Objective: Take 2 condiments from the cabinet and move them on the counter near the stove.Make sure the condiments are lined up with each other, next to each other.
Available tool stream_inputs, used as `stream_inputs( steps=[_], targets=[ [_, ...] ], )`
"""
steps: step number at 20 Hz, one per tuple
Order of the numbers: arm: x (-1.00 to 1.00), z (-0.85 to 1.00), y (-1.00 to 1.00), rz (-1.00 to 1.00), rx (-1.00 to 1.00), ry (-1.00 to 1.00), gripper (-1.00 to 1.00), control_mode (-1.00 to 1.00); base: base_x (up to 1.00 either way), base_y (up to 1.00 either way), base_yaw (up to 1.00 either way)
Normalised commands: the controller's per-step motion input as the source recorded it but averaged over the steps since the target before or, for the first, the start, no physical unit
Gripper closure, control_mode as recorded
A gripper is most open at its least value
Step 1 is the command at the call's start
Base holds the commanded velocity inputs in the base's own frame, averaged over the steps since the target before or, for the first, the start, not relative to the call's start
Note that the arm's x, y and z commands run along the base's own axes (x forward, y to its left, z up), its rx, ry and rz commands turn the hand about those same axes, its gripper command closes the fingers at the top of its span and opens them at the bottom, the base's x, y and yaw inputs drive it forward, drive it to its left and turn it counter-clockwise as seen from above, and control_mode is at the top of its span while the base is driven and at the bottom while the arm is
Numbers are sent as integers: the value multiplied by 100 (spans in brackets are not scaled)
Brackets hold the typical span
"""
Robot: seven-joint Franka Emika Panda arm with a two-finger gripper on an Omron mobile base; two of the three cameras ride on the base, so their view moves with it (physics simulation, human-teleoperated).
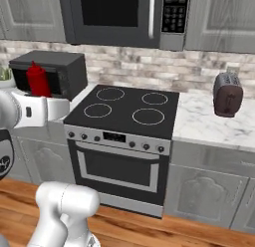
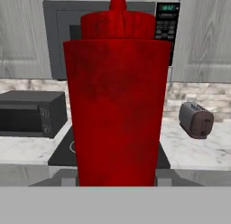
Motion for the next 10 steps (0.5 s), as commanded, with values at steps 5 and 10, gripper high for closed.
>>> stream_inputs(
  steps=[5,10],
  targets=[
    [0,0,0,0,0,0,100,100,41,-41,0],
    [0,0,0,0,0,0,100,100,69,-44,0]
  ],
)
